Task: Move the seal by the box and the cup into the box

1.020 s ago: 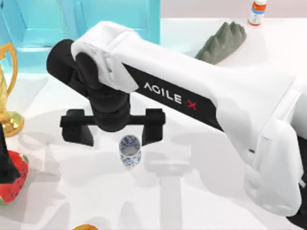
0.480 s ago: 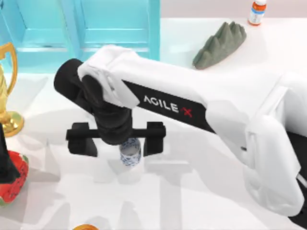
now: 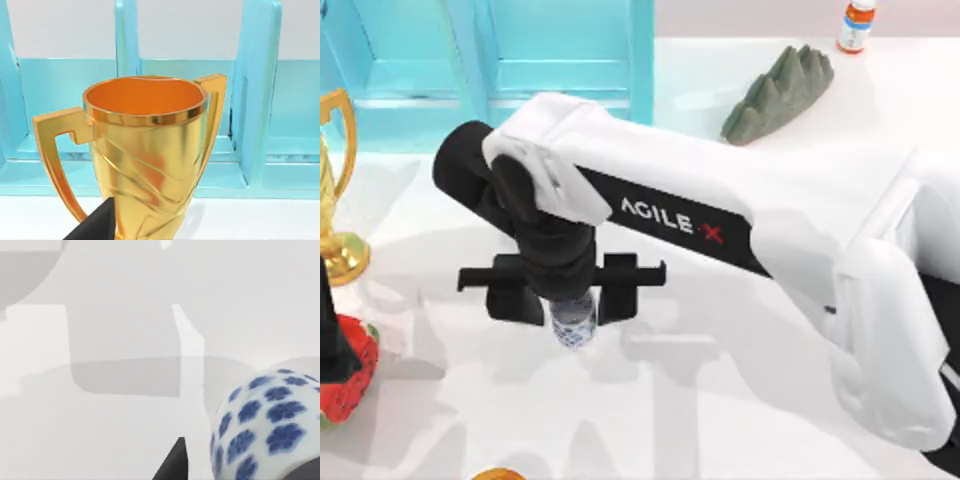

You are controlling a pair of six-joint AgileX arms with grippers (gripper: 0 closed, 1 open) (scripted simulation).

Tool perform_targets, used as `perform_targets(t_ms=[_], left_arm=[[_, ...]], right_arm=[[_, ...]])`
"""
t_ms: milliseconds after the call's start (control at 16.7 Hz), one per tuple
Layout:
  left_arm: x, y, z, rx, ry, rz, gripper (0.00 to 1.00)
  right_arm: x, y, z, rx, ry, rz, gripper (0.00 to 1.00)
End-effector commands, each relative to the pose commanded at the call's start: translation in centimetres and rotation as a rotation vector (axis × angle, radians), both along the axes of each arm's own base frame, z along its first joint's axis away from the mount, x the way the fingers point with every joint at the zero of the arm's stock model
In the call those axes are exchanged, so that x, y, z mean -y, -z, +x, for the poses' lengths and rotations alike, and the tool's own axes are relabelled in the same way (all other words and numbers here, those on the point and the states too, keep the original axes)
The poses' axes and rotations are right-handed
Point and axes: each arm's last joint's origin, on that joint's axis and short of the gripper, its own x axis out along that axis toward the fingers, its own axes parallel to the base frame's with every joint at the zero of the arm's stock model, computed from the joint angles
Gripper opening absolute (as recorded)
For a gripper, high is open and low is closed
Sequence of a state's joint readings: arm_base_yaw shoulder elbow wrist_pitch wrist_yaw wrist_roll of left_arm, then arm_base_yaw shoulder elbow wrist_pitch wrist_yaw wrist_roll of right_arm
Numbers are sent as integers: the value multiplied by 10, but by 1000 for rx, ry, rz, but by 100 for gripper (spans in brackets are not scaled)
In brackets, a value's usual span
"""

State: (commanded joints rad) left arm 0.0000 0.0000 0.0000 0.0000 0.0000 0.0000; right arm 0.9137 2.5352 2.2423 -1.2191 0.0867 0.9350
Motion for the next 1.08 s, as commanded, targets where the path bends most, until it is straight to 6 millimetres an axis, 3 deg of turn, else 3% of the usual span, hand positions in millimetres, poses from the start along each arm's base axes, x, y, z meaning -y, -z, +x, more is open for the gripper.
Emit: perform_targets(t_ms=[300, 900, 1080], left_arm=[[0, 0, 0, 0, 0, 0, 100], [0, 0, 0, 0, 0, 0, 100], [0, 0, 0, 0, 0, 0, 100]], right_arm=[[0, 0, 0, 0, 0, 0, 2], [0, 0, -1, -1, -1, 0, 0], [14, -19, 3, 3, 4, 6, 0]])
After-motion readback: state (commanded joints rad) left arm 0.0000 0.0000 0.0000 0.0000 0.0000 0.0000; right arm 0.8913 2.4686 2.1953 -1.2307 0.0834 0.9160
